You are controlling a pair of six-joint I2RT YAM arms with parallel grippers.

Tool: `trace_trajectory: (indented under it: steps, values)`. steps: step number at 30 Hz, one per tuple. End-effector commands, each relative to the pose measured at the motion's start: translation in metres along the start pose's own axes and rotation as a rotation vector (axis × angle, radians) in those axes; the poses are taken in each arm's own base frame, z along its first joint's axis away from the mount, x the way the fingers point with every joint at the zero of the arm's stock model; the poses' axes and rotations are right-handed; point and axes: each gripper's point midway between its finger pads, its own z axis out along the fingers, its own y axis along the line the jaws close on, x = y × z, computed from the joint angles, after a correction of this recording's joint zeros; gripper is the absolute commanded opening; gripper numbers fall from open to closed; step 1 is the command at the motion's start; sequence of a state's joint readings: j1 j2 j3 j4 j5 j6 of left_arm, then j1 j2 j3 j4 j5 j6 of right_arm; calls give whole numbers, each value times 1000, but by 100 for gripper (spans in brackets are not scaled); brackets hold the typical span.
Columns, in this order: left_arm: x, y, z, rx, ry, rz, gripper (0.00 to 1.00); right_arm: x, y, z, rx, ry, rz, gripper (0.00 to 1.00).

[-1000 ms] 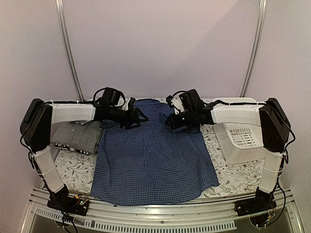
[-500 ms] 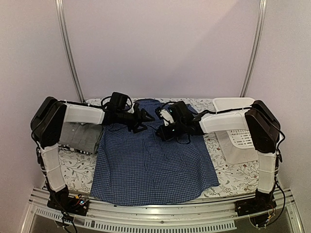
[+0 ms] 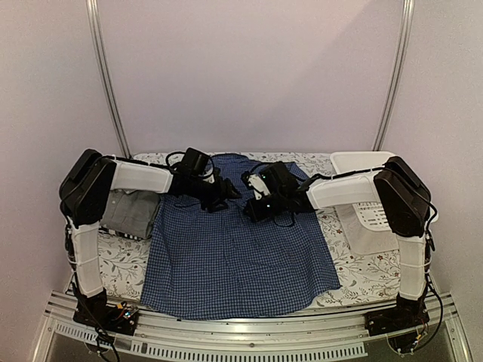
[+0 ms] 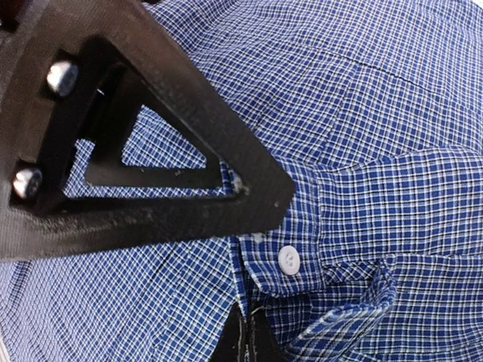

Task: Fold and stack the long sleeve shirts
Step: Pass from the right arm to the left

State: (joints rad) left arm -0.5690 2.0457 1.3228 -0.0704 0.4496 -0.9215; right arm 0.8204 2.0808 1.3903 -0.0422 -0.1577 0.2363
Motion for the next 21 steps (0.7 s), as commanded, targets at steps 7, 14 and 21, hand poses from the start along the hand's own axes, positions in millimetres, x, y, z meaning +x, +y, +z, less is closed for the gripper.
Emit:
trace_trajectory:
  steps: [7, 14, 21]
  values:
    - [-50, -57, -73, -17, -258, 543, 75, -42, -9, -50, 170, -46, -213, 0]
    - [-39, -115, -111, 158, -392, 990, 74, -69, -1, -85, 194, -120, -377, 0]
    - [-6, -134, -114, 196, -422, 1408, 74, -82, 11, -102, 169, -173, -450, 0]
